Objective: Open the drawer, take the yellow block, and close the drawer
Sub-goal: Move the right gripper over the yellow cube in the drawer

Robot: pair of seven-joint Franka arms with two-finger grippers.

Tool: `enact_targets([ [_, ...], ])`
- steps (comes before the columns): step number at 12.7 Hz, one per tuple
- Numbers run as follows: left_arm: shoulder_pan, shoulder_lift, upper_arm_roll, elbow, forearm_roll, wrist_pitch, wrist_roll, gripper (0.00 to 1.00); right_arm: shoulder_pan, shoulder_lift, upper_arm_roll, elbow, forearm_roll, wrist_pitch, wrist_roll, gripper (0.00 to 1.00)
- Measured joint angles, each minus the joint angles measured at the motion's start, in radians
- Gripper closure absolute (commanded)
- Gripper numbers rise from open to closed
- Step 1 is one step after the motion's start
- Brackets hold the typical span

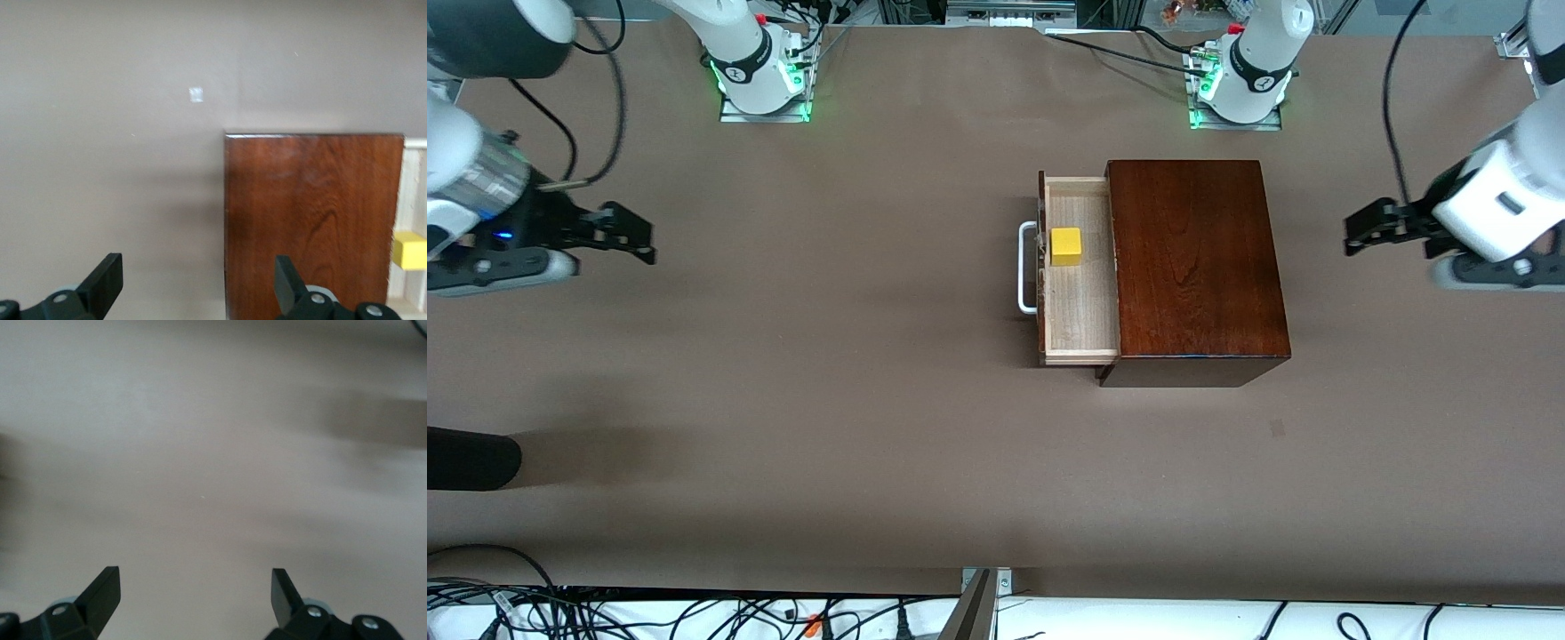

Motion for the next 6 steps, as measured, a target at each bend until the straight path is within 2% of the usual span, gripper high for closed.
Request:
enact_targets([
  [3, 0.0, -0.119, 0.024, -0.136, -0.003, 0.007, 0.001, 0.0, 0.08, 0.007, 0.015, 0.0, 0.087, -0.015, -0.027, 0.0],
  [6, -0.004, -0.139, 0.02, -0.152, -0.003, 0.007, 0.001, 0.0, 0.147, 0.01, 0.06, 0.0, 0.111, -0.02, -0.269, 0.0],
])
